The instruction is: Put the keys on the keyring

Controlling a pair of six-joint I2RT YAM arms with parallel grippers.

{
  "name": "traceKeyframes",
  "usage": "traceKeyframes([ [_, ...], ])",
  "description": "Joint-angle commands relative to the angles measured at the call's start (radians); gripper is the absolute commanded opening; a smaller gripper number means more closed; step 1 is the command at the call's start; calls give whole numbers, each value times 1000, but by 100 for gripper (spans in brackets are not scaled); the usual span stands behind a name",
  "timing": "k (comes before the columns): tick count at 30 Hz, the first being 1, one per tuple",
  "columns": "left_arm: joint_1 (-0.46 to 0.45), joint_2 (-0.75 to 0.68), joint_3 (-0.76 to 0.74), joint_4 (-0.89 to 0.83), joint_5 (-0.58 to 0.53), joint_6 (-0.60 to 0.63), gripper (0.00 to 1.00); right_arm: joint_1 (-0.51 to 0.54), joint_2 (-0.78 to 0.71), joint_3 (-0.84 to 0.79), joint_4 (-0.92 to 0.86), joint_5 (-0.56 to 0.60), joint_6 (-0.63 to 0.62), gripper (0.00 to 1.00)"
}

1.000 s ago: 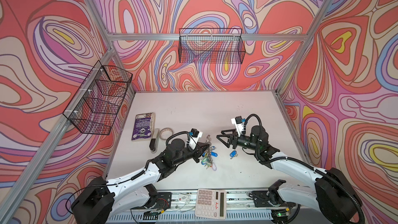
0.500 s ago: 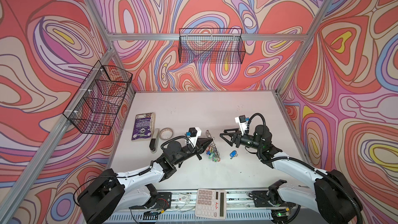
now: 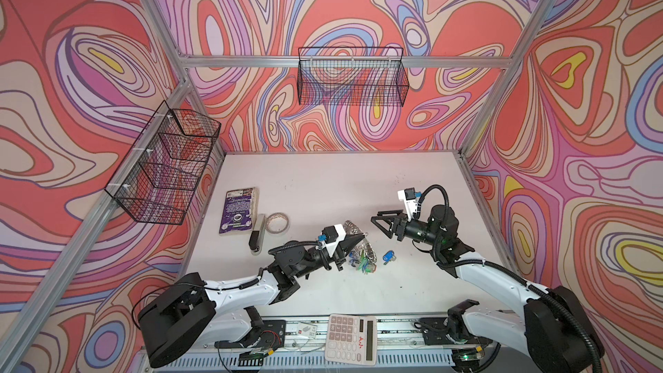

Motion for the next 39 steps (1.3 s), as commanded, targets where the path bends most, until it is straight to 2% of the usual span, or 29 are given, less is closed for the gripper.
traceKeyframes([
  [1,-36,5,70,98,-7,208,0,-7,-10,23,21,0,15,74],
  [8,-58,10,96,46,-21,325,0,-23,-63,23,-31,33,-2,74],
  [15,-59,-6,111,-33,-42,367,0,-33,-116,16,-73,72,8,76],
  [18,-59,15,115,-8,-60,322,0,-34,-128,31,-90,8,7,74],
  [22,-57,55,117,122,-144,165,0,-33,-190,4,-97,-15,-16,74],
  [28,-52,65,137,136,-182,-10,0,-34,-166,-55,139,-104,106,71],
  [31,-40,39,185,46,-183,-87,0,-34,-127,-59,198,-141,143,65],
  [34,-32,0,225,-107,-175,-114,0,-34,-129,-67,208,-145,150,62],
  [39,-3,-95,340,-543,-149,-162,0,-34,-186,-63,74,-93,65,61],
])
